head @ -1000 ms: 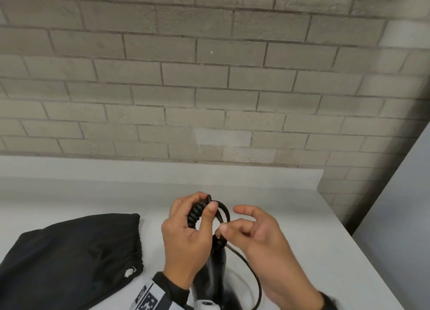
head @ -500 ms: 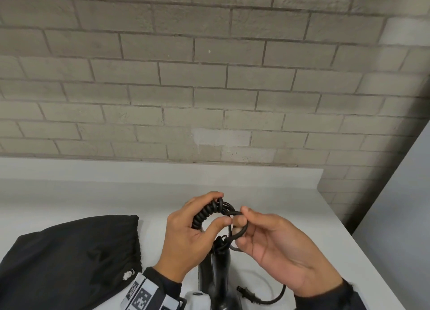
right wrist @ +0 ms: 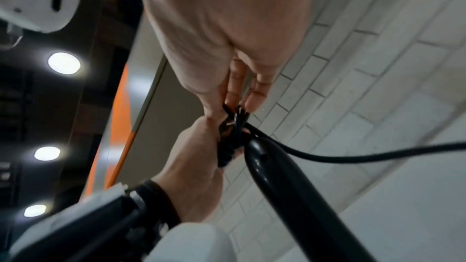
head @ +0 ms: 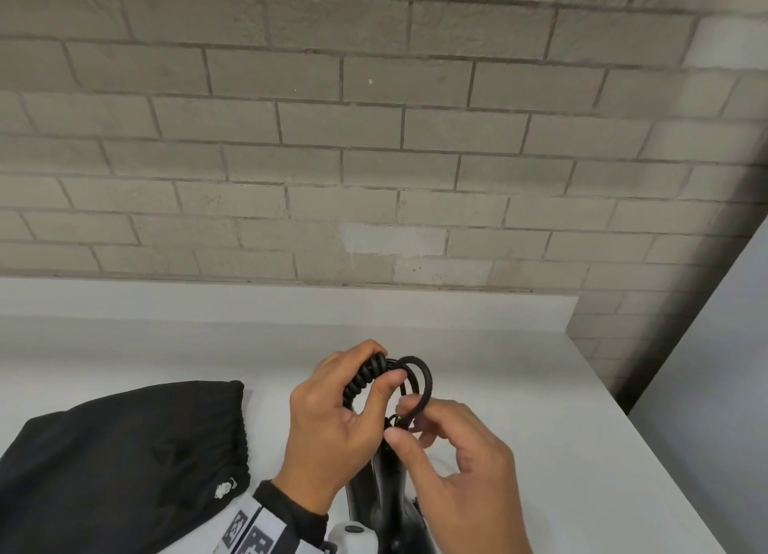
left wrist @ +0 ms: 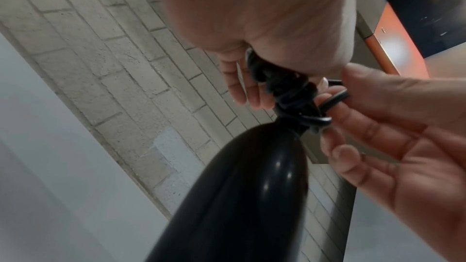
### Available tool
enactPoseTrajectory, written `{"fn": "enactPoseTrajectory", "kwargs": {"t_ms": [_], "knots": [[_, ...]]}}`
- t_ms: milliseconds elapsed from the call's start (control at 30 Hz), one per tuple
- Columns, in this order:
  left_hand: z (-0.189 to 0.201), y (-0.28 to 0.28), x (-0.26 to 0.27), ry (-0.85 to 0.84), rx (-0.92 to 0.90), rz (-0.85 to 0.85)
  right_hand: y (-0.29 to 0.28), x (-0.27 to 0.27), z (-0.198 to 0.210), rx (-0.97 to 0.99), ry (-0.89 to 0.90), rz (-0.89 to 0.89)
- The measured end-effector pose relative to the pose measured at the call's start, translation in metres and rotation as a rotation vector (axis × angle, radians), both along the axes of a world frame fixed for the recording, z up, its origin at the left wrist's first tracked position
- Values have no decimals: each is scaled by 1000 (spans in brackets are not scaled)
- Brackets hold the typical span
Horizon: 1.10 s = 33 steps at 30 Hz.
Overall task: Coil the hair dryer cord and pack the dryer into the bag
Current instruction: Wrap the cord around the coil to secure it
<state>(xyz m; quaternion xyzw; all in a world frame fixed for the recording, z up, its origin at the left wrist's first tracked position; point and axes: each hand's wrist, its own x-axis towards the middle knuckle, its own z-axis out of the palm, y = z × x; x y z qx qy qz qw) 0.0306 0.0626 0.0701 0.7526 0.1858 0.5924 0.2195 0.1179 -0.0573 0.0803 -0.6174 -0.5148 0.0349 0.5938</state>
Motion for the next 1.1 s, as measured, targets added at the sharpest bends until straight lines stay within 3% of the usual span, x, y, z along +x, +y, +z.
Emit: {"fn": "enactPoseTrajectory", "kwargs": {"t_ms": [33, 100, 233, 367, 467, 533, 600, 700, 800, 867, 967, 1033, 1100], "knots": [[0, 0, 0, 0, 9, 3, 0, 0, -3, 20, -104, -32], [0, -1, 0, 4, 17, 8, -1, 2, 2, -11, -48, -44], [-1, -2, -1, 4, 22, 10, -6, 13, 31, -142, 441, 131], [-1, -3, -1, -1, 51, 14, -19, 29, 69, -60, 914, 284], [1, -1, -1, 8, 83, 18, -36, 48, 94, -82, 1389, 557], [0, 1, -1, -10, 67, 22, -40, 53, 96, -102, 1469, 689], [-1, 2, -2, -16, 46, 33, -35, 52, 84, -146, 1239, 553], [-2, 4, -7, 7, 20, 56, -29, 47, 60, -121, 807, 155], [-2, 3, -10, 7, -13, 61, -30, 38, 34, 37, 373, -289], [-1, 2, -9, 9, -26, 67, -32, 20, 29, 218, 83, -452], [1, -1, -6, 6, -30, 63, -29, -11, 23, 337, -246, -268], [2, -2, -5, 8, -34, 40, -21, -17, 11, 175, -311, -89], [3, -4, -5, 13, -32, 20, -14, -13, -1, -67, -323, -34]]}}
